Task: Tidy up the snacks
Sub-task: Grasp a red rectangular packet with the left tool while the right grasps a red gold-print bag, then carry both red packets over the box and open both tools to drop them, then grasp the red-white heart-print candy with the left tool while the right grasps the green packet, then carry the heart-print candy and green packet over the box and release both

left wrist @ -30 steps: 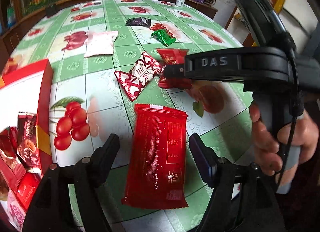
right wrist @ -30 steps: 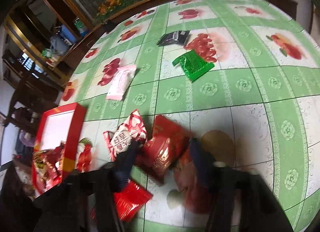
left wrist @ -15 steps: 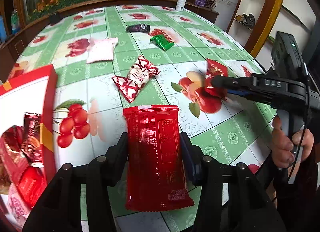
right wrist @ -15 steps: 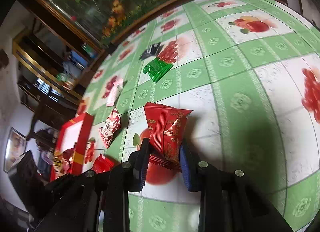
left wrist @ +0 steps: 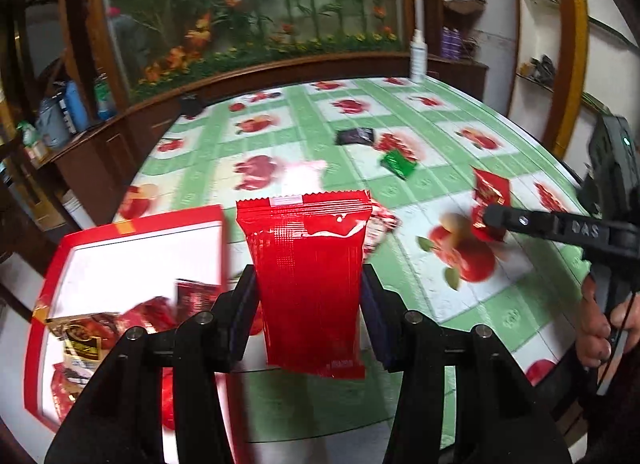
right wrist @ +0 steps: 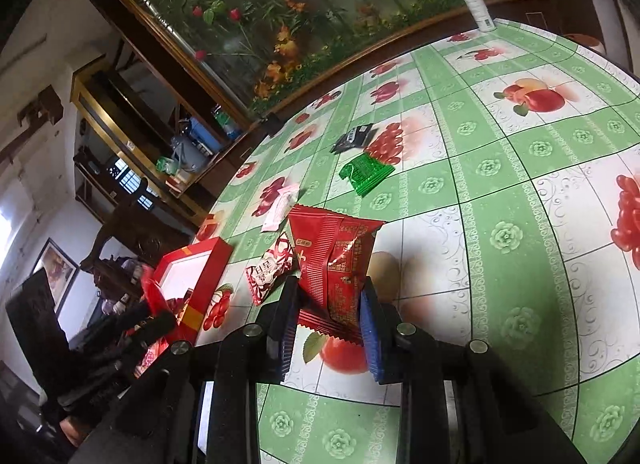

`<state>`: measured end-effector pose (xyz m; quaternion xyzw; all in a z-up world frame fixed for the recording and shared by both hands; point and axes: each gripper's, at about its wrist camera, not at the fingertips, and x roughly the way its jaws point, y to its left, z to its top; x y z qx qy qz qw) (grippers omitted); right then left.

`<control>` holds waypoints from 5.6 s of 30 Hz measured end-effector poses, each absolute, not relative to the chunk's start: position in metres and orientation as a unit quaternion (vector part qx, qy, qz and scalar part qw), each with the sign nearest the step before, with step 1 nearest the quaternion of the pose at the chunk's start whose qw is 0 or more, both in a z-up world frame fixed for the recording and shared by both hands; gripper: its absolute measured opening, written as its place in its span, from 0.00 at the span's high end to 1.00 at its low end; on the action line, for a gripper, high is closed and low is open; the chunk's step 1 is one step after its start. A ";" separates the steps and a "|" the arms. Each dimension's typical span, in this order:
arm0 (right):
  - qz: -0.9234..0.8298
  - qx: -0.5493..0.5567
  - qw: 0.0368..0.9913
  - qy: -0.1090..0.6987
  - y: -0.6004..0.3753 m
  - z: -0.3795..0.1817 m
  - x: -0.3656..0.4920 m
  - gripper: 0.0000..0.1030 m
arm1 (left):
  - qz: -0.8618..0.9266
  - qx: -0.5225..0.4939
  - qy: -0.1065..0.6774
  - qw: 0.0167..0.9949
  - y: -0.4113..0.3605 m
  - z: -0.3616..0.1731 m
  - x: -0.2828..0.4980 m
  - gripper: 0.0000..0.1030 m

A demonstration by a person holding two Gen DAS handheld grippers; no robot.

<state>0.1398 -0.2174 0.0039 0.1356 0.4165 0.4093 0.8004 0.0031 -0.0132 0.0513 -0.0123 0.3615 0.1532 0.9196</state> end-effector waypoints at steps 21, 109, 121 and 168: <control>0.384 0.084 0.818 0.420 -0.198 0.005 0.126 0.72 | 0.178 -0.046 0.321 0.929 0.016 0.065 -0.025 0.54; 0.310 -0.003 0.852 0.421 -0.139 0.018 0.237 0.43 | 0.154 0.038 0.333 0.930 -0.007 0.065 0.056 0.18; 0.357 -0.093 0.829 0.419 -0.084 -0.009 0.258 0.43 | 0.052 0.042 0.415 0.907 -0.029 0.004 0.124 0.18; 0.441 0.035 0.816 0.373 -0.138 0.064 0.100 0.67 | 0.192 -0.015 0.320 0.927 0.015 0.067 0.000 0.74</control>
